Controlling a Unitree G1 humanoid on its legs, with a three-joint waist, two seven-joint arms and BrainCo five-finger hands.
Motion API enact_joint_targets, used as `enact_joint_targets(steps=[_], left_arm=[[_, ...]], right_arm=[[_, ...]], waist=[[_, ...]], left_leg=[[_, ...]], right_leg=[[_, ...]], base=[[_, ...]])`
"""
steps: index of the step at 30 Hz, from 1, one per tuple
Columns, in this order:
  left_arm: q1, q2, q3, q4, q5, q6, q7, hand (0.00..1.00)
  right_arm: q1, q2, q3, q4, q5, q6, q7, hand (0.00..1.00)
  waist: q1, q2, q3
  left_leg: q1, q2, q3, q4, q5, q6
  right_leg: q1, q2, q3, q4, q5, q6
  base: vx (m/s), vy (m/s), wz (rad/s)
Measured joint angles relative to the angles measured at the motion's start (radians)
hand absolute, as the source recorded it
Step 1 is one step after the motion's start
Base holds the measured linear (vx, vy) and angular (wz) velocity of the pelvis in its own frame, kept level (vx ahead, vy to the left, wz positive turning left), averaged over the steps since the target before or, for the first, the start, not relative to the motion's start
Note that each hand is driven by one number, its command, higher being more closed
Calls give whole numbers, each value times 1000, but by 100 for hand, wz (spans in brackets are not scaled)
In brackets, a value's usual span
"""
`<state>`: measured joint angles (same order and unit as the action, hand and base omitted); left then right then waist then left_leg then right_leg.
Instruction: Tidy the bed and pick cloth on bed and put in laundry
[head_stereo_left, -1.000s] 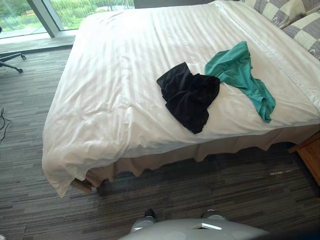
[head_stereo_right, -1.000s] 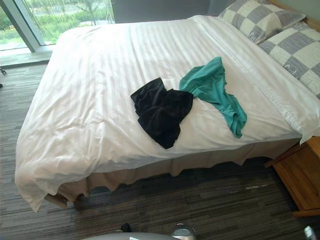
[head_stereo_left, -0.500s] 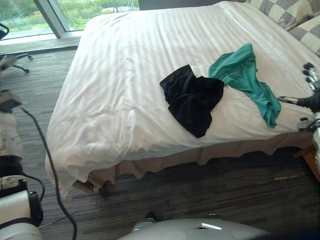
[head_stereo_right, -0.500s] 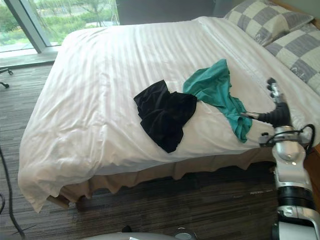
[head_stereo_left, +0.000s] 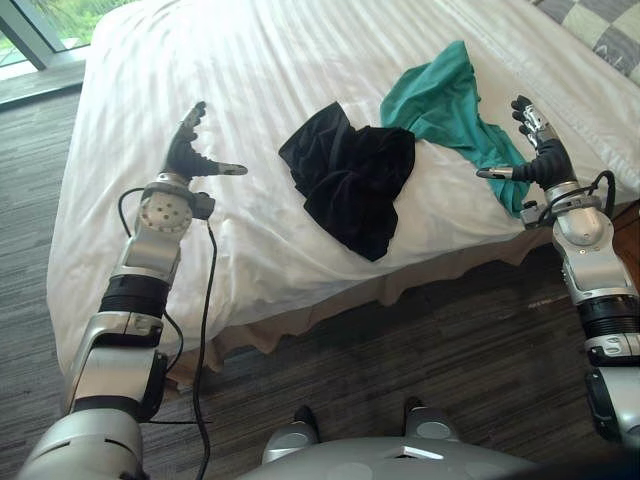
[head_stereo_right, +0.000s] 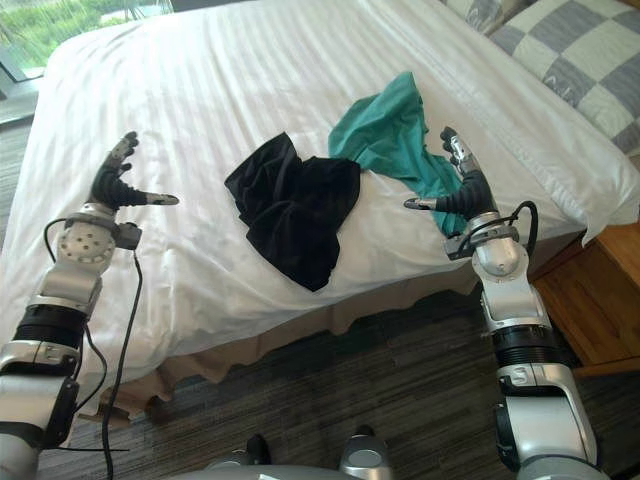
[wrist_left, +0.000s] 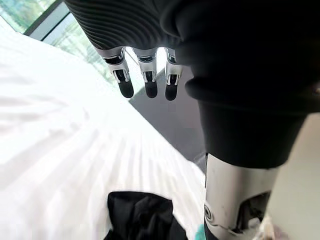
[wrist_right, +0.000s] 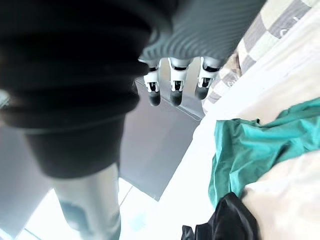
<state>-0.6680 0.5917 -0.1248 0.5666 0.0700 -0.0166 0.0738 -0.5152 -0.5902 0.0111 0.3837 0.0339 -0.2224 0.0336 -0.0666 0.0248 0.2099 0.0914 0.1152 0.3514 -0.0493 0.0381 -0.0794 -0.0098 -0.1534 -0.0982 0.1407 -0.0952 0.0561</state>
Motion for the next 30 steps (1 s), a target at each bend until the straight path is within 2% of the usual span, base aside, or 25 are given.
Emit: enact_joint_targets(steps=[2,6,14,15,19,22,24,27,29,30], left_arm=[[-50,-34,-36,19,1,25,7,0],[-102,-63,-73,21,11,54,18,0],[-175,-102,-108,39,21,78,20,0],[-192,-117,-109,39,21,78,20,0],[-219,-147,-122,44,39,81,21,0],[-257,-154,-132,75,41,101,20,0],[-291,-154,-132,118,66,116,23,0],[-371,-162,-131,196,110,141,79,0],[-414,-171,-130,217,209,189,137,0],[-421,-174,-130,218,245,207,147,100]], right_arm=[[-11,1,0,-25,0,0,-1,0],[-51,1,-1,-41,16,0,-15,0],[-73,37,-6,-138,22,17,-27,0],[-72,42,-12,-160,22,22,-28,0],[-48,74,-39,-211,22,31,-29,0],[-47,74,-42,-236,26,31,-27,0],[-48,74,-43,-252,34,31,-17,0],[-53,74,-42,-261,43,34,0,0],[-55,74,-41,-289,58,38,17,0],[-58,75,-41,-301,61,39,24,0]], waist=[[0,8,37],[-9,6,80],[-38,17,162],[-50,16,170],[-61,10,200],[-81,9,237],[-83,2,242],[-93,-5,246],[-103,-9,248],[-105,-12,250]], left_leg=[[-14,5,17,2,0,0],[-65,6,28,20,0,0],[-130,11,76,45,-5,7],[-149,13,78,54,-9,13],[-171,26,106,75,-21,13],[-210,43,113,124,-35,14],[-248,57,136,152,-42,13],[-297,70,166,168,-43,13],[-323,78,193,176,-45,12],[-327,80,199,176,-45,11]], right_leg=[[-24,7,22,0,22,-3],[-79,9,54,0,44,-1],[-166,18,116,-1,73,7],[-184,19,122,-1,79,10],[-212,36,166,-18,109,9],[-239,45,183,-18,121,9],[-281,56,203,-16,134,7],[-346,69,229,-7,148,9],[-389,78,251,3,152,8],[-398,80,254,5,153,8]], base=[[-64,24,-17],[-94,24,-13],[-90,-4,-19],[-95,-5,-20],[-95,-10,-26],[-78,-29,-20],[-99,-57,-29],[-21,-47,-27],[7,-47,-27],[22,-51,-28]])
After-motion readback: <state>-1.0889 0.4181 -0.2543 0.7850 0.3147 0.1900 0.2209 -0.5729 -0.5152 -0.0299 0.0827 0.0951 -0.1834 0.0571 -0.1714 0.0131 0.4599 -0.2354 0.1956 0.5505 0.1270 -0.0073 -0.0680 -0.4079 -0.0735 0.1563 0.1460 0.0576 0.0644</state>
